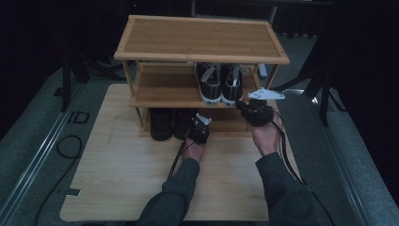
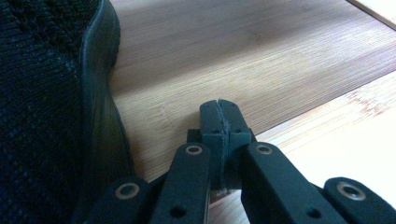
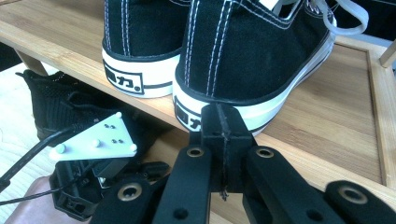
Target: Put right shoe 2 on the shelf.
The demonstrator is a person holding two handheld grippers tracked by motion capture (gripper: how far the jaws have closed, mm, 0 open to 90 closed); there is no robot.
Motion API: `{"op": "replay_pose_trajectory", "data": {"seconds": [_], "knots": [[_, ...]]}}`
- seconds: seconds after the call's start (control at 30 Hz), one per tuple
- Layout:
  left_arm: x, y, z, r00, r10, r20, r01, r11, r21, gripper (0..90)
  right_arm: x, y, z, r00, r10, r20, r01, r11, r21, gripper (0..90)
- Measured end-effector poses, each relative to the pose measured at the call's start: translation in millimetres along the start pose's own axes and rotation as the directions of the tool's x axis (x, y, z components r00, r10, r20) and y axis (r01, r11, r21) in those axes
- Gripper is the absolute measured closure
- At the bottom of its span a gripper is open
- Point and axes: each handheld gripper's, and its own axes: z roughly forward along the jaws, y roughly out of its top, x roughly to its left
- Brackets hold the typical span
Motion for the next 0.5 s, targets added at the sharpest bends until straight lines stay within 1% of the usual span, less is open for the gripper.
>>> {"op": "replay_pose_trajectory", "data": {"seconds": [0.17,0.23,0.27,0.3,0.33,0.43,0.47,0.5], "knots": [[-0.1,0.0,0.0,1.0000,-0.001,-0.001,0.001,1.0000,-0.001,90.0,0.9,1.2,0.8,1.0000,0.003,-0.002,-0.003,1.000,0.002,90.0],[0.0,0.0,-0.5,1.0000,0.003,0.002,-0.003,1.0000,0.006,90.0,2.9,1.8,1.6,1.0000,0.000,-0.002,0.000,1.000,0.000,90.0],[-1.1,-0.2,0.4,0.9999,-0.011,0.003,0.011,0.9999,-0.004,90.0,4.7,2.0,2.3,1.0000,-0.009,0.000,0.009,1.000,-0.002,90.0],[-0.9,-0.2,0.3,0.9999,-0.010,0.004,0.010,0.9999,-0.003,90.0,7.3,1.9,3.2,0.9996,-0.028,0.000,0.028,1.000,-0.006,90.0],[-0.9,-0.2,0.3,0.9999,-0.010,0.003,0.010,0.9999,-0.003,90.0,9.5,1.9,4.5,0.9995,-0.030,-0.002,0.030,1.000,-0.003,90.0],[-0.1,-0.2,-0.2,1.0000,-0.003,0.006,0.003,1.0000,0.005,90.0,11.8,4.3,6.1,1.0000,0.002,-0.002,-0.001,1.000,0.005,90.0],[0.0,-0.2,-0.3,1.0000,-0.006,0.007,0.006,1.0000,0.004,90.0,11.8,4.3,6.1,1.0000,0.002,-0.002,-0.001,1.000,0.005,90.0],[0.3,-0.3,-0.5,0.9999,-0.008,0.008,0.008,1.0000,0.004,90.0,12.2,4.0,6.1,0.9999,-0.011,0.005,0.011,1.000,0.007,90.0]]}}
